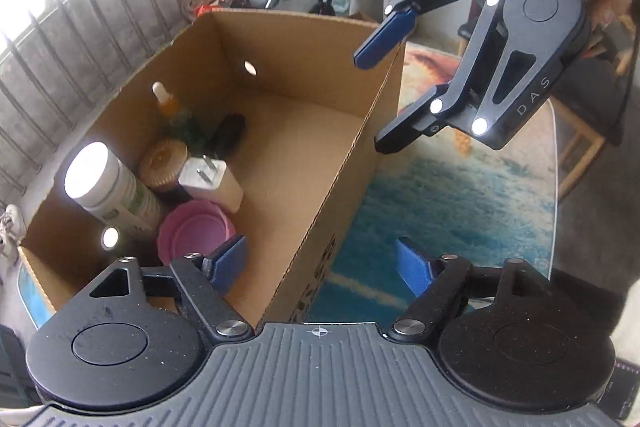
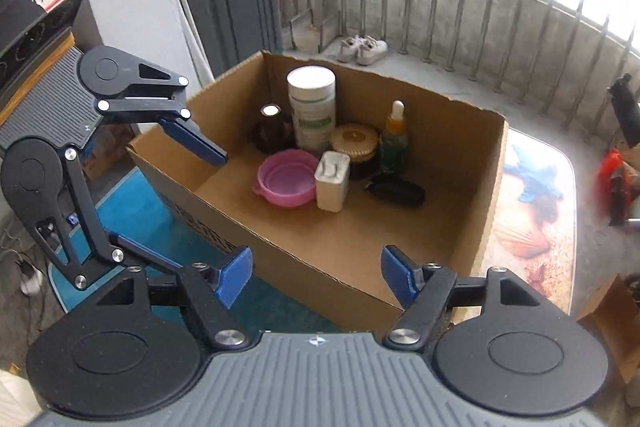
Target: Organize rigid objects
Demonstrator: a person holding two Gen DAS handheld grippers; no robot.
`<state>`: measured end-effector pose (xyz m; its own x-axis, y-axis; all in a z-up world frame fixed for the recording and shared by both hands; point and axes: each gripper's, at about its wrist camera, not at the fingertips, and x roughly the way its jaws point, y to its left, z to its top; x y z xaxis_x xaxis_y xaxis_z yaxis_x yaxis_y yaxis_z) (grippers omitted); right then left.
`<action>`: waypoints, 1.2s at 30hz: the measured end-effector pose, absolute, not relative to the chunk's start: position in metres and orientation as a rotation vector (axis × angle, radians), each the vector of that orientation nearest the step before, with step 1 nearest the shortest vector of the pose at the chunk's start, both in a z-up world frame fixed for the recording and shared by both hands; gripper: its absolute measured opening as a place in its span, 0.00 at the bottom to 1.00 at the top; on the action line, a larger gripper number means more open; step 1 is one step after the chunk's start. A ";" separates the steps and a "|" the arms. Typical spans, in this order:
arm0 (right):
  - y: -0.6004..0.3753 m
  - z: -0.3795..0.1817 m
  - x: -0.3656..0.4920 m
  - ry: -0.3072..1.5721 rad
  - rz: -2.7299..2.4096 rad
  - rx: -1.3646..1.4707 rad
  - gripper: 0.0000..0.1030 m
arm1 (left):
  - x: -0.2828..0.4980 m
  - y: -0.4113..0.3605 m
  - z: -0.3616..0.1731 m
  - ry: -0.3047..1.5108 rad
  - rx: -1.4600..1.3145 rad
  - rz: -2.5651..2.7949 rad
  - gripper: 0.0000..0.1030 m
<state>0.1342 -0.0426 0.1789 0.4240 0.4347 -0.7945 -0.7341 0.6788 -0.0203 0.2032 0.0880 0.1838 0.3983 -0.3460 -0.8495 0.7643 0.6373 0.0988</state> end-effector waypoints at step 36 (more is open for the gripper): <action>-0.048 0.157 0.086 0.713 0.781 -0.462 0.61 | 0.017 0.094 0.159 0.781 0.659 -0.624 0.85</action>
<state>0.0863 -0.0485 0.1566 0.4999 0.4717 -0.7264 -0.7663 0.6318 -0.1170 0.0174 0.0939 0.1592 0.5570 -0.2569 -0.7898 0.7133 0.6350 0.2965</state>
